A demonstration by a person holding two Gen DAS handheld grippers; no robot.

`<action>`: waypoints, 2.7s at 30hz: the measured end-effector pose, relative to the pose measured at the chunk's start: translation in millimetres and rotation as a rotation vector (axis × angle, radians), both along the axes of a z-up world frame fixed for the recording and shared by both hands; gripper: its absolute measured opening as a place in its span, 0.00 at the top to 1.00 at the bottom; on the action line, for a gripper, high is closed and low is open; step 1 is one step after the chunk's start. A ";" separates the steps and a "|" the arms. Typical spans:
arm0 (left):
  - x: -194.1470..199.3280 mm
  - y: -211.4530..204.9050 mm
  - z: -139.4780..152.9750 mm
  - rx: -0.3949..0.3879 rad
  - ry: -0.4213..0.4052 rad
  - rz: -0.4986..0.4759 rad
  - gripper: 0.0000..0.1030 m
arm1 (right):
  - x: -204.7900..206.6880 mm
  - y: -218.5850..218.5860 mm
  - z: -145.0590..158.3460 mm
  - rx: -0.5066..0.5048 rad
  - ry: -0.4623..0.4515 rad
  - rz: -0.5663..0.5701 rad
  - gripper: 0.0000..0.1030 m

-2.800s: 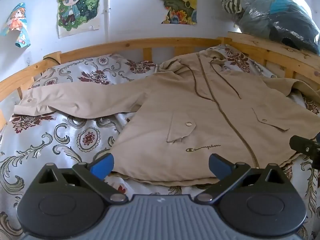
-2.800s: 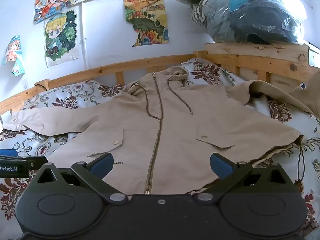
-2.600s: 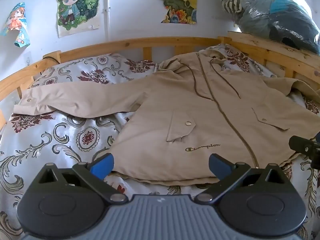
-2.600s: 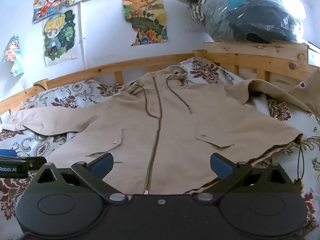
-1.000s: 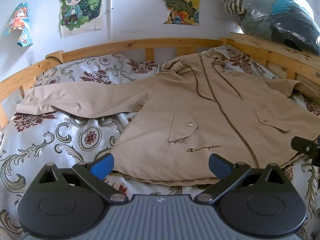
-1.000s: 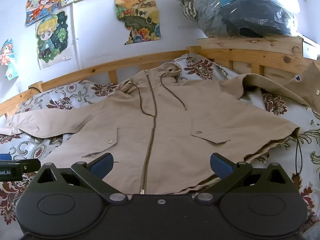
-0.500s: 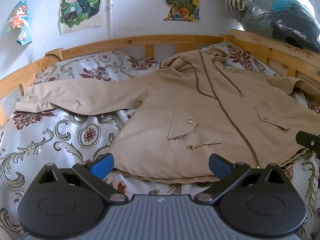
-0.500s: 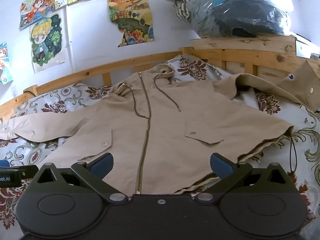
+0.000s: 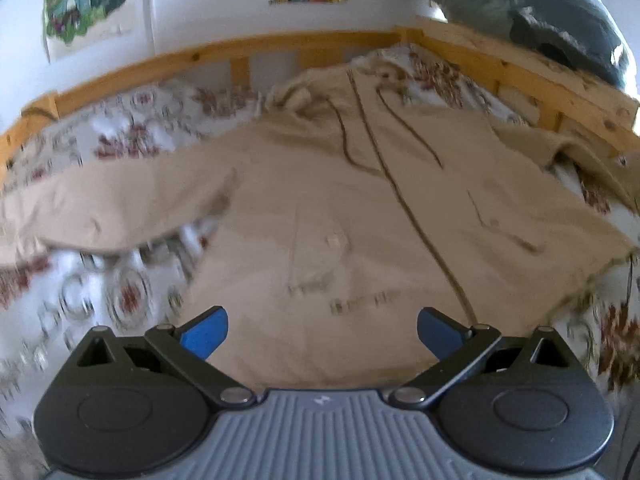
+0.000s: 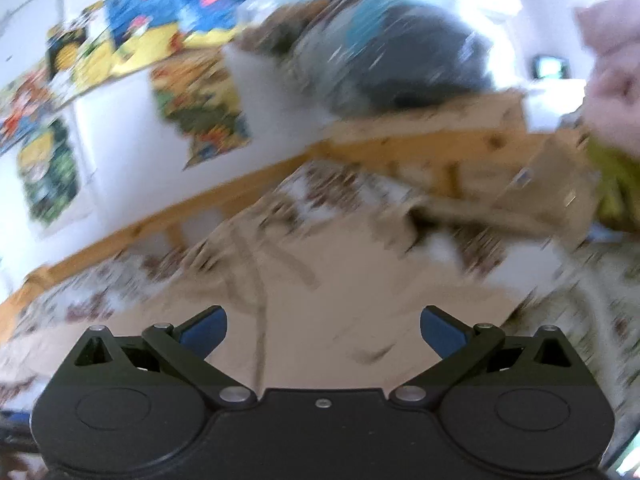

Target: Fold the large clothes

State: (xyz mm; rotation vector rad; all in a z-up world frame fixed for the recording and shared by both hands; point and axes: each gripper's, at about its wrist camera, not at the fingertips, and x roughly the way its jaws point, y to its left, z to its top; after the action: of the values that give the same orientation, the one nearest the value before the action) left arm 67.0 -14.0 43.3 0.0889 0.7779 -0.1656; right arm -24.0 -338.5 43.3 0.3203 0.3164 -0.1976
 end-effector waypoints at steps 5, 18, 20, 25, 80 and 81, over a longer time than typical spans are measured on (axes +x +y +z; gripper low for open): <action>32.1 -16.5 37.5 -0.017 -0.114 -0.051 0.01 | 26.7 -53.6 4.4 -0.031 -0.009 -0.267 0.00; 66.4 -60.3 -16.4 -0.034 -0.062 -0.171 0.00 | 76.8 -143.5 -59.1 0.026 -0.106 -0.743 0.06; 64.8 -54.7 -23.2 -0.002 -0.054 -0.153 0.00 | 83.1 -156.2 -66.1 0.038 -0.085 -0.773 0.13; 72.3 -40.0 -28.2 0.011 0.000 -0.083 0.01 | 93.3 -168.2 -79.3 0.079 -0.060 -0.806 0.43; 99.4 61.6 -39.4 0.068 -0.136 0.243 0.01 | 205.7 78.4 -40.2 -0.303 -0.012 0.383 0.11; 105.1 56.5 -42.2 0.065 -0.137 0.229 0.01 | 206.1 57.4 -45.0 -0.301 0.030 0.283 0.11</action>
State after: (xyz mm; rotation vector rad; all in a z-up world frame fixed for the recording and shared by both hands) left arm 172.0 42.5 1.1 0.0717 0.6518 0.0824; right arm 182.1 -281.1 -1.7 -0.0270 0.3530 0.0295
